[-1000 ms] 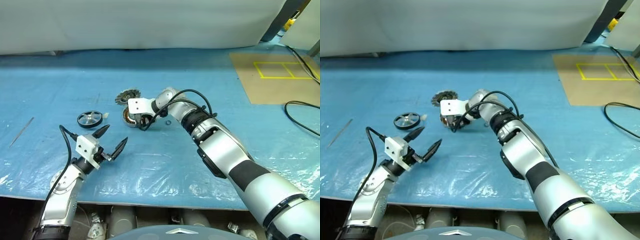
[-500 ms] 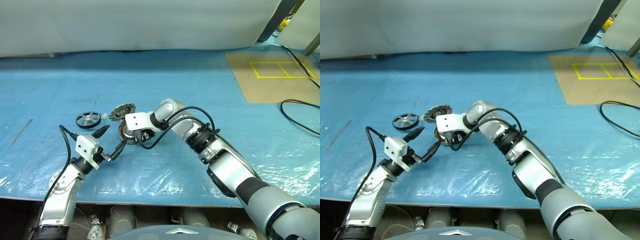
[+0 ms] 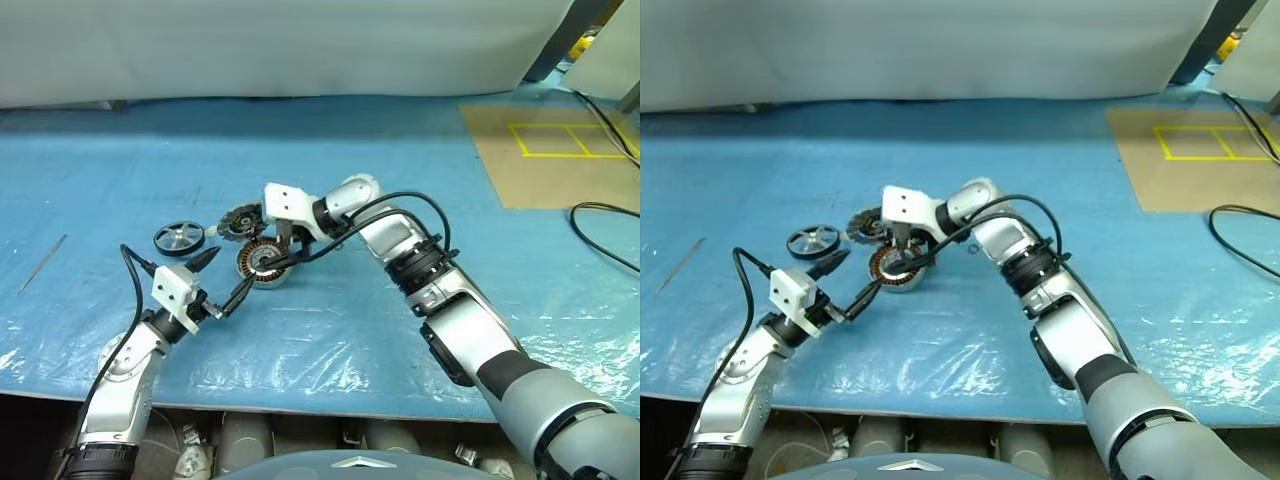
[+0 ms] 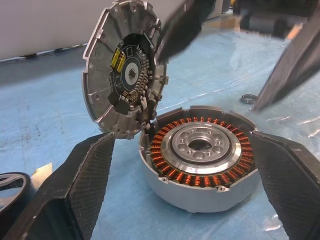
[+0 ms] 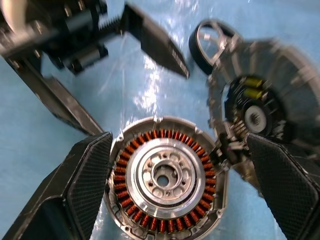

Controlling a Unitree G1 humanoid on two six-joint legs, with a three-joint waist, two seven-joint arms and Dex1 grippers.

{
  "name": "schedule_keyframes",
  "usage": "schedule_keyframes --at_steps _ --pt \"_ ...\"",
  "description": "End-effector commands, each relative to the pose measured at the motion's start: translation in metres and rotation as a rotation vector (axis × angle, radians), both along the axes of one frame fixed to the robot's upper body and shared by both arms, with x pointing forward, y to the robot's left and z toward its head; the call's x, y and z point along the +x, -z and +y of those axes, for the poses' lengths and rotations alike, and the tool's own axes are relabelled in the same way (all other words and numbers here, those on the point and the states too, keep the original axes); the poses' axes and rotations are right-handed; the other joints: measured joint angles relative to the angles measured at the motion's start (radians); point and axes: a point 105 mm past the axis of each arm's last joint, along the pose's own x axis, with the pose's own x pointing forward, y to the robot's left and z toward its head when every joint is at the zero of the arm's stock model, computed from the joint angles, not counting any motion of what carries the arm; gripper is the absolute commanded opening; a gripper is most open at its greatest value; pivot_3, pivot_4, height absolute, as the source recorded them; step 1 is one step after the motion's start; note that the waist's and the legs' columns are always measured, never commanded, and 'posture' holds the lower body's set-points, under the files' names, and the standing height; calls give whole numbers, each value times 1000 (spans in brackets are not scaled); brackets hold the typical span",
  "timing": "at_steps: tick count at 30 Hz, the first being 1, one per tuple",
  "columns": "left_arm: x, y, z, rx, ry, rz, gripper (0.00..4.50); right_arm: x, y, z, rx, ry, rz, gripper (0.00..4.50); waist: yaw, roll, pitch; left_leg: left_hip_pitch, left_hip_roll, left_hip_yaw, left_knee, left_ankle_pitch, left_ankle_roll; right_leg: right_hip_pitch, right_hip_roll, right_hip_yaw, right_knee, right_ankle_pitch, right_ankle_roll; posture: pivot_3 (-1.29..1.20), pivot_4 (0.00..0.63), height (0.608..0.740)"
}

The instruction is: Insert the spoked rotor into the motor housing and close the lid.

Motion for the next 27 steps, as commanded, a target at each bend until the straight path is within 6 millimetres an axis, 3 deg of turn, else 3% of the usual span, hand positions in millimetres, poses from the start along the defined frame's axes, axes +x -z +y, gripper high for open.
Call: schedule_keyframes --at_steps 1,9,17,20,23,27 --pt "-2 -3 0 3 17 -8 4500 -4 -20 -7 88 1 8 4485 -1 0 0 0 0 0 0 0 0 0 0 0 0 0 0 0 150 740" --pt "-7 5 -3 0 45 18 4500 19 2 -47 184 259 4 4485 2 0 0 2 0 0 2 0 0 2 -1 1 0 -2 -3 0 150 740" --pt "-9 7 -5 -3 72 24 4500 51 14 -100 277 571 -59 4485 2 0 0 2 -1 0 3 0 0 2 -1 1 0 -2 -3 0 150 740" --pt "-12 9 -6 -4 76 27 4500 50 22 -112 333 627 28 4485 1 0 0 2 -1 0 2 0 0 2 0 1 0 -2 -3 0 150 740" --pt "-15 10 -7 -14 73 29 4500 42 43 -121 328 665 103 4485 1 0 0 2 -1 0 1 0 0 2 0 1 0 -1 -1 0 150 740" --pt "-19 12 -8 -22 76 35 4500 27 64 -122 311 671 173 4485 3 0 0 2 -1 0 2 0 0 2 0 1 -1 -1 -2 0 150 740"
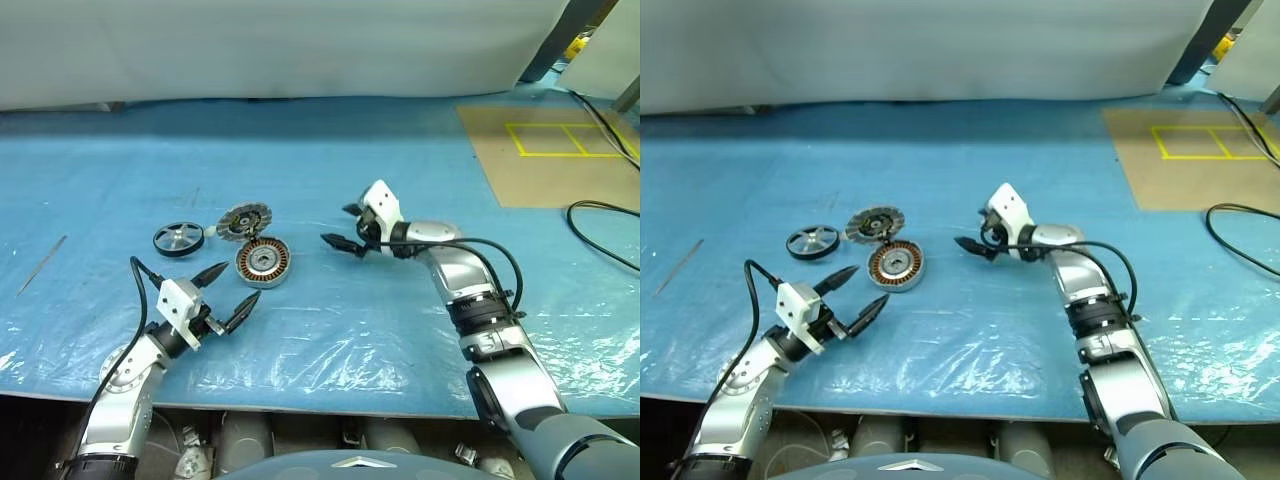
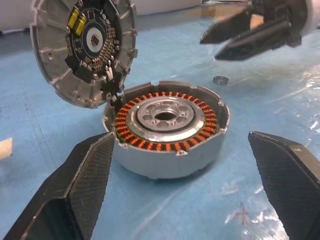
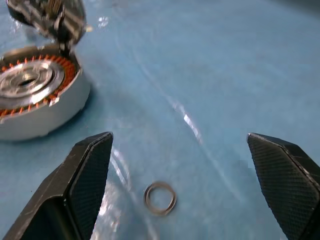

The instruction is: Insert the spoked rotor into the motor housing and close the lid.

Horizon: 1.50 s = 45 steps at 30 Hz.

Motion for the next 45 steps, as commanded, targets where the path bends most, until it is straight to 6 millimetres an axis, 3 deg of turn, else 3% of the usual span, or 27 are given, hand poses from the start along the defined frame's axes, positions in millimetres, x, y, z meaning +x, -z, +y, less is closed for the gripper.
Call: schedule_keyframes --at_steps 1,14,18,28,35,39,44,45 --pt "-3 -10 -4 -8 14 -50 4500 -8 -5 5 37 -14 -14 4485 0 0 0 0 0 0 0 0 0 0 0 0 0 0 0 0 150 740" --pt "-7 -15 -10 -8 25 -38 4500 -7 19 2 -20 37 19 4485 -2 0 0 2 0 0 1 0 0 2 0 1 -1 -1 -2 0 150 740" --pt "-5 -20 -10 -6 25 -41 4500 -10 26 -3 -42 41 34 3537 -2 0 0 2 0 0 1 0 0 2 0 1 -1 -1 -2 0 150 740" --pt "-4 -25 -7 4 16 -42 4500 -3 18 0 -1 56 20 34 -3 0 0 3 0 0 1 0 0 3 0 1 -1 -1 -2 0 150 740" --pt "-3 -24 -5 7 7 -43 4500 1 14 2 -10 48 1 34 -3 0 0 3 0 0 1 0 0 3 0 1 -1 -1 -2 0 150 740" --pt "-3 -24 -4 9 4 -44 4500 5 12 2 -20 54 -17 926 -3 0 0 3 0 0 1 0 0 3 0 1 -1 -1 -2 0 150 740" --pt "-2 -24 -5 9 5 -45 4500 7 13 3 -33 60 -23 2619 -3 0 0 3 0 0 1 0 0 3 0 1 -1 -1 -2 0 150 740" --pt "-2 -24 -6 9 6 -45 4500 6 13 5 -30 56 -21 2619 -2 0 0 3 0 0 1 0 0 3 0 1 -1 -1 -2 0 150 740"
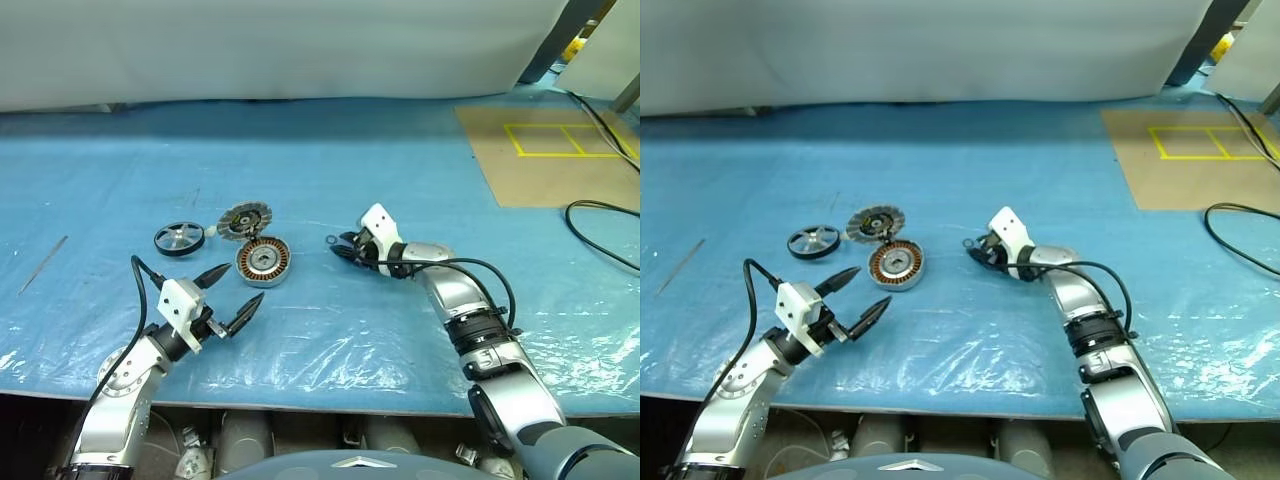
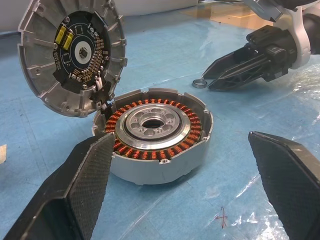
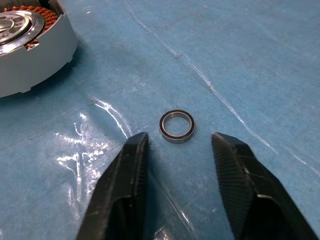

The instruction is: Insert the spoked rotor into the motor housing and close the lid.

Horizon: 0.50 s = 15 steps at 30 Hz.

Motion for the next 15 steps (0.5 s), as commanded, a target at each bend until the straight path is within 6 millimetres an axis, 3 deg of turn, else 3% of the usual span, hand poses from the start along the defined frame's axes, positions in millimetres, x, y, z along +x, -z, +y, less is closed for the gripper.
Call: schedule_keyframes --at_steps 1,14,15 --pt "1 -12 0 -2 2 -47 4500 0 -5 6 7 -14 -20 2619 0 0 0 0 0 0 0 0 0 0 0 0 0 0 0 0 150 740" --pt "2 -11 2 4 -3 -44 4500 1 1 20 3 -35 -8 2619 -1 0 0 0 0 0 0 0 0 0 0 0 0 0 0 0 150 740" --pt "1 -10 4 5 -5 -43 4500 1 2 19 -4 -35 -7 2242 -1 0 0 0 0 0 0 0 0 0 0 0 0 0 0 0 150 740"
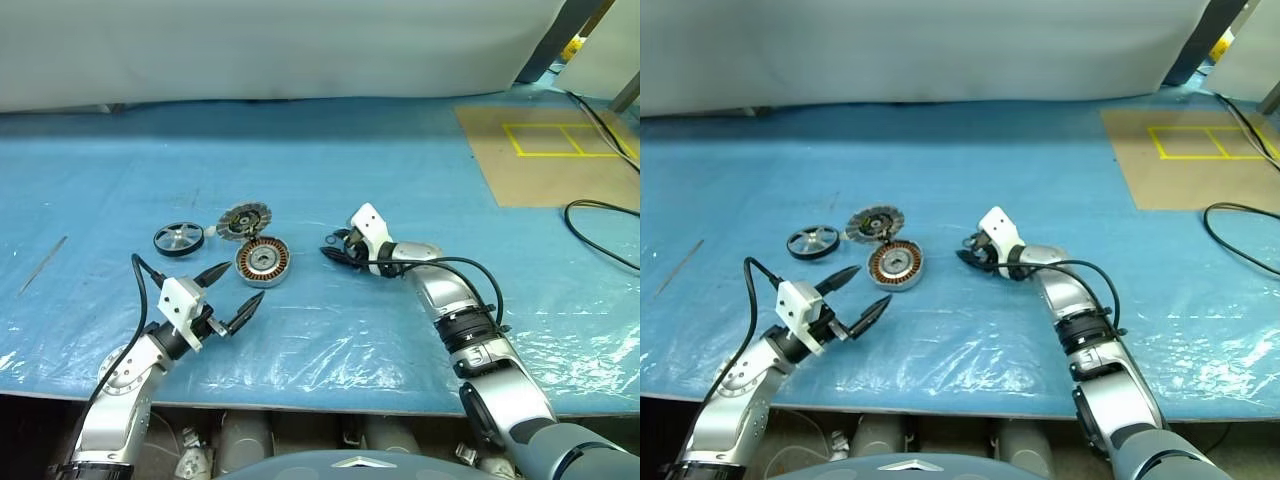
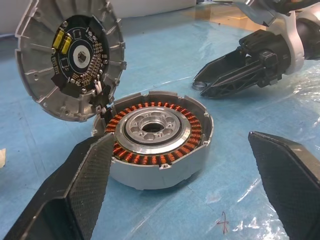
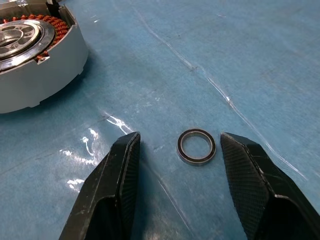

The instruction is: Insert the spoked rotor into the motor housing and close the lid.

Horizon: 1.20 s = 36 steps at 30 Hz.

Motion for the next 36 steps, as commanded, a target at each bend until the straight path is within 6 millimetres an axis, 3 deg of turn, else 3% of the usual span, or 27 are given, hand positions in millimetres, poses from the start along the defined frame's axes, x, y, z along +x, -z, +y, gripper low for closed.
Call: schedule_keyframes --at_steps 1,6,8,12,15,19,23,26,30,36 --pt "-1 -8 5 4 -9 -37 4500 2 1 0 -26 -7 -10 2064 0 0 0 0 0 0 0 0 0 0 0 0 0 0 0 0 150 740" --pt "-1 -6 6 6 -12 -36 4500 2 2 -1 -36 -4 -11 557 0 0 0 0 0 0 0 0 0 0 0 0 0 0 0 0 150 740" --pt "-1 -5 6 7 -10 -37 4500 3 -3 0 -29 -11 -25 560 0 0 0 0 0 0 0 0 0 0 0 0 0 0 0 0 150 740" --pt "-1 -6 8 8 -12 -41 4500 -7 -35 22 91 -121 -56 560 -1 0 0 -1 0 0 0 0 0 0 0 0 0 0 0 0 150 740" --pt "-2 -5 11 11 -19 -41 4500 -28 -56 44 158 -285 -25 560 0 0 0 -1 0 0 0 0 0 -1 1 0 0 0 0 0 150 740" --pt "-3 -5 14 14 -25 -39 4500 -52 -68 62 167 -441 19 560 3 0 0 -1 0 0 -1 0 0 -1 0 0 0 0 0 0 150 740" --pt "-4 -5 13 14 -25 -39 4500 -61 -66 78 105 -506 30 560 3 0 0 -1 0 0 0 0 0 -1 0 0 0 0 0 0 150 740" --pt "-4 -5 12 12 -26 -40 4500 -48 -57 94 -5 -466 -37 560 0 0 0 -1 0 0 0 0 0 -1 0 0 0 0 0 0 150 740" --pt "-4 -5 10 10 -22 -39 4500 -42 -59 113 -11 -464 -55 560 -1 0 0 -1 0 0 -1 0 0 -2 0 0 0 0 0 0 150 740" --pt "-5 -6 11 11 -30 -38 4500 -34 -46 118 -76 -456 -72 560 0 0 0 -3 0 0 -1 0 -1 -2 0 0 -1 0 0 0 150 740"
